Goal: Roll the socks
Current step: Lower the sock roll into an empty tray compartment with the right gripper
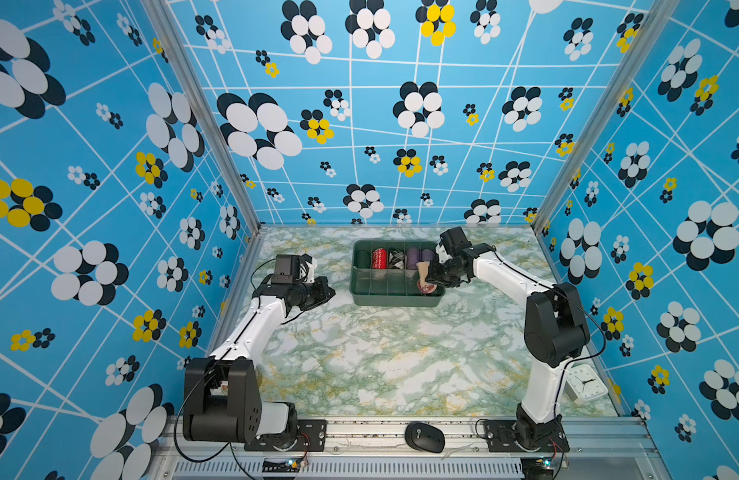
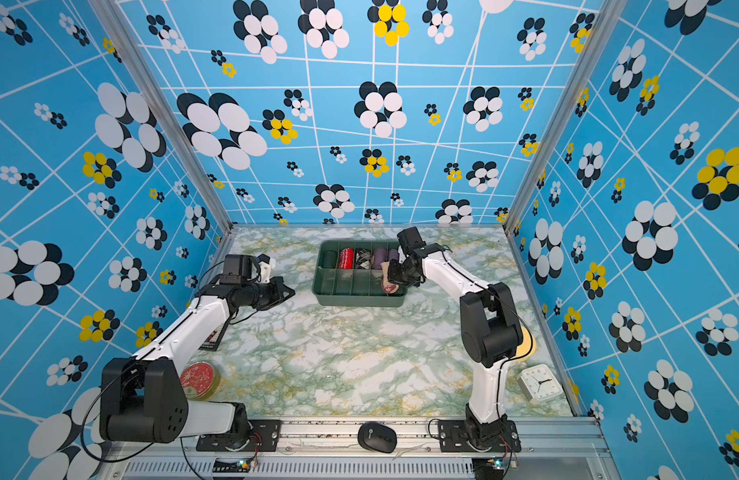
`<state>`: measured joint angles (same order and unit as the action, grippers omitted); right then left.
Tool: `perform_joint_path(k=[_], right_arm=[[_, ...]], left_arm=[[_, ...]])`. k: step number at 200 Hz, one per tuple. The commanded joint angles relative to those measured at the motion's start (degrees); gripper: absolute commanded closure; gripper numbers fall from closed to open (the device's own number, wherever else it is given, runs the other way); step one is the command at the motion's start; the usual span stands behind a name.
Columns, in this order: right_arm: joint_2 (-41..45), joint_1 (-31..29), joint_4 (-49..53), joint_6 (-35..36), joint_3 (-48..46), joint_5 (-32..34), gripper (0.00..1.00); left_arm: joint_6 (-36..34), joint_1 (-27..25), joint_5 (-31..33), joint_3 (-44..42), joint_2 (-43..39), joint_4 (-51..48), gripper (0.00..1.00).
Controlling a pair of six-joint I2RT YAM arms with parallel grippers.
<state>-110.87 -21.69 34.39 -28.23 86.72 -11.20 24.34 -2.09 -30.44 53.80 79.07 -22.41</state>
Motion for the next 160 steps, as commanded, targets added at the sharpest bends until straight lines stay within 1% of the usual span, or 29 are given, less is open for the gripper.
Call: perform_joint_path(k=[1,67,113,160], right_arm=[[-3.04,1.61,9.21,2.20,-2.60,8.46,1.00],[-3.28,1.57,9.99,2.48,-2.97,8.83,1.00],[-5.03,1.48,10.68,2.82,-2.04,7.51,1.00],[-7.44,0.82,14.14,4.32,0.58,8.03,1.00]], left_arm=[[-1.02,0.51,-0.26,0.17,0.65,-1.31,0.99],[-1.08,0.59,-0.31,0.03,0.87,-1.40,0.99],[-1.02,0.57,-0.31,-0.45,0.80,-1.06,0.99],[-1.13,0.58,-0.77,-0.72,1.34,-0.83,0.99]])
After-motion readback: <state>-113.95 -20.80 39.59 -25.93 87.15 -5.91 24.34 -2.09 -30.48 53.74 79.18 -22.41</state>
